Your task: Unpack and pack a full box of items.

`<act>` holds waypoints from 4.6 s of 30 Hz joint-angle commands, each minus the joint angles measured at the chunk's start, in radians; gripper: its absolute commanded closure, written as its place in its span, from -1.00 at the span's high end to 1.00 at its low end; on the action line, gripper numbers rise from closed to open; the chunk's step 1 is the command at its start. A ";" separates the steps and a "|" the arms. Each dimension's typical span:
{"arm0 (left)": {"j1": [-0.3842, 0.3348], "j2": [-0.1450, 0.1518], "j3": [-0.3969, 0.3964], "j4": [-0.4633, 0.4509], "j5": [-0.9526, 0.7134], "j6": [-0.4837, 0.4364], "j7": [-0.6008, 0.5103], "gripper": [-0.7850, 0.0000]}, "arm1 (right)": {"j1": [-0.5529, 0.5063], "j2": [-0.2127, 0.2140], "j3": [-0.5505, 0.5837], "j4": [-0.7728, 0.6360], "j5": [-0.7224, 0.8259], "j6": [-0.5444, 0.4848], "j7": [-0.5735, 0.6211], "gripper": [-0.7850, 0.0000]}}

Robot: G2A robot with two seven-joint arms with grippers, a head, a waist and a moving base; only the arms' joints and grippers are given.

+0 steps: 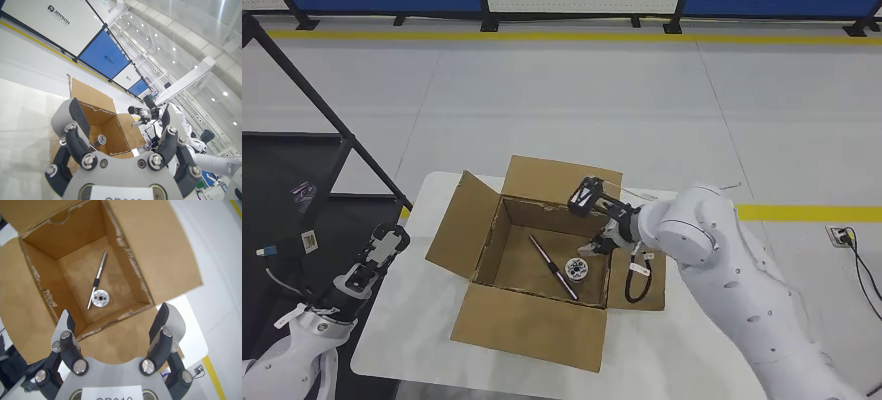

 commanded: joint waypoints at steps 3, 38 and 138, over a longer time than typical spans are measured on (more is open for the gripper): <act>0.000 0.000 0.000 0.000 0.000 0.000 0.000 1.00 | 0.092 -0.048 -0.139 0.179 0.104 -0.045 -0.027 1.00; 0.000 0.000 0.000 0.000 0.000 0.000 0.000 1.00 | 0.223 -0.315 -0.477 0.855 0.028 0.055 -0.301 -1.00; 0.000 0.000 0.000 0.000 0.000 0.000 0.000 1.00 | -0.579 0.140 0.583 -0.446 -0.204 0.306 -0.255 1.00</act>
